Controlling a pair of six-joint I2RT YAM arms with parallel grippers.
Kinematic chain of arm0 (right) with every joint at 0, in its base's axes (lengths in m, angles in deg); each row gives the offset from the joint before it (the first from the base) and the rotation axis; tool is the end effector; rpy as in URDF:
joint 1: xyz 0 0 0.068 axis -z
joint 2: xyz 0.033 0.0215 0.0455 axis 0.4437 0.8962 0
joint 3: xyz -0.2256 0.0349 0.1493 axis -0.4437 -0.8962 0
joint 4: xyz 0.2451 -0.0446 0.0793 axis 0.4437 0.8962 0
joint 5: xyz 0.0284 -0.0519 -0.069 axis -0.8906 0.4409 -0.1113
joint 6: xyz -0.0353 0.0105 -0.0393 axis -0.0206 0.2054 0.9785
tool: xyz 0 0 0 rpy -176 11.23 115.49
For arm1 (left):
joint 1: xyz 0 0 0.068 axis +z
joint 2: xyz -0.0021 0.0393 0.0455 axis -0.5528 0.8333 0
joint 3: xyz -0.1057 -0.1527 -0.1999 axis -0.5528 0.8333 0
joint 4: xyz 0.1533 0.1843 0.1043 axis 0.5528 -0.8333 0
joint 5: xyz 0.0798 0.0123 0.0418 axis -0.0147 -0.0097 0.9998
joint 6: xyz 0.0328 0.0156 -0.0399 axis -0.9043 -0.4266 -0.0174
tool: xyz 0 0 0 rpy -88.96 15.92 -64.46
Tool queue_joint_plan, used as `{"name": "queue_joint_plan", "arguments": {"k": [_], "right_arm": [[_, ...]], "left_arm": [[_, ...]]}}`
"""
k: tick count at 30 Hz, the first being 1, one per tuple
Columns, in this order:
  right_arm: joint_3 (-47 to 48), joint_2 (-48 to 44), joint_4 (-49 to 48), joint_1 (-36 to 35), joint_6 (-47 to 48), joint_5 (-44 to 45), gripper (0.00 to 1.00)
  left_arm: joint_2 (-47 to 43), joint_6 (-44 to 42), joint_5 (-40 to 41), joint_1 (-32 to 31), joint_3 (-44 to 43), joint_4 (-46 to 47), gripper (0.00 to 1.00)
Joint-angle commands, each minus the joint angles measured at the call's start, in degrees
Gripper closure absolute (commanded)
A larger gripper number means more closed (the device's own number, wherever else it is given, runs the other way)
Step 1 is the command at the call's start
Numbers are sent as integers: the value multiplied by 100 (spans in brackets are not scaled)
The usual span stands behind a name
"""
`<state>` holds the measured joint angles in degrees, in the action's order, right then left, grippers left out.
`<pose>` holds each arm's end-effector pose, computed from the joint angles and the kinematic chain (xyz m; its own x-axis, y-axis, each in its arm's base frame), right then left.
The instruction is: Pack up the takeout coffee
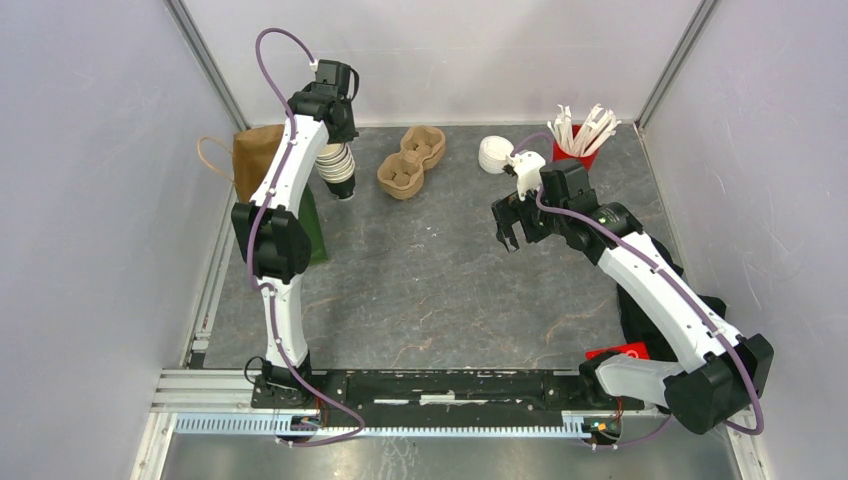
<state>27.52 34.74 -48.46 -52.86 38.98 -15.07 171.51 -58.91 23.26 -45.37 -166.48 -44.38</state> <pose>0.2265 0.1164 0.3351 -0.5943 -0.3156 -0.7397 -0.5126 0.8574 0.0461 0.4629 -0.0873 0.3393 -0.7139 -0.1114 -0.6913 -0.1643 0.9863 0.0108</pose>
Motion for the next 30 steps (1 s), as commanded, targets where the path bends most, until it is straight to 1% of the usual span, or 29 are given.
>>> {"name": "queue_joint_plan", "arguments": {"k": [1, 4, 6, 8, 9, 12, 17, 23, 30], "right_arm": [[111, -19, -210, -37, 61, 86, 2], [100, -14, -206, -36, 61, 86, 2], [100, -19, -195, -44, 66, 91, 2], [102, -18, -202, -46, 66, 89, 2], [103, -11, -208, -50, 61, 83, 2], [97, -4, -209, -58, 70, 80, 2], [93, -2, -207, -77, 70, 79, 2], [80, 3, -204, -73, 79, 94, 2], [88, 11, -205, -85, 79, 91, 2]], "left_arm": [[-340, -43, 142, 12, -152, 0, 81], [-363, -20, 165, 12, -157, -9, 81], [-379, -4, 165, 12, -152, -10, 77], [-382, 8, 165, 12, -144, -10, 70], [-378, 20, 153, 12, -137, -10, 69], [-391, 64, 89, 12, -127, -10, 67], [-398, 112, 51, 21, -126, -10, 75], [-362, 66, 103, 21, -84, -17, 81], [-278, -27, 162, 21, -118, -45, 84]]}}
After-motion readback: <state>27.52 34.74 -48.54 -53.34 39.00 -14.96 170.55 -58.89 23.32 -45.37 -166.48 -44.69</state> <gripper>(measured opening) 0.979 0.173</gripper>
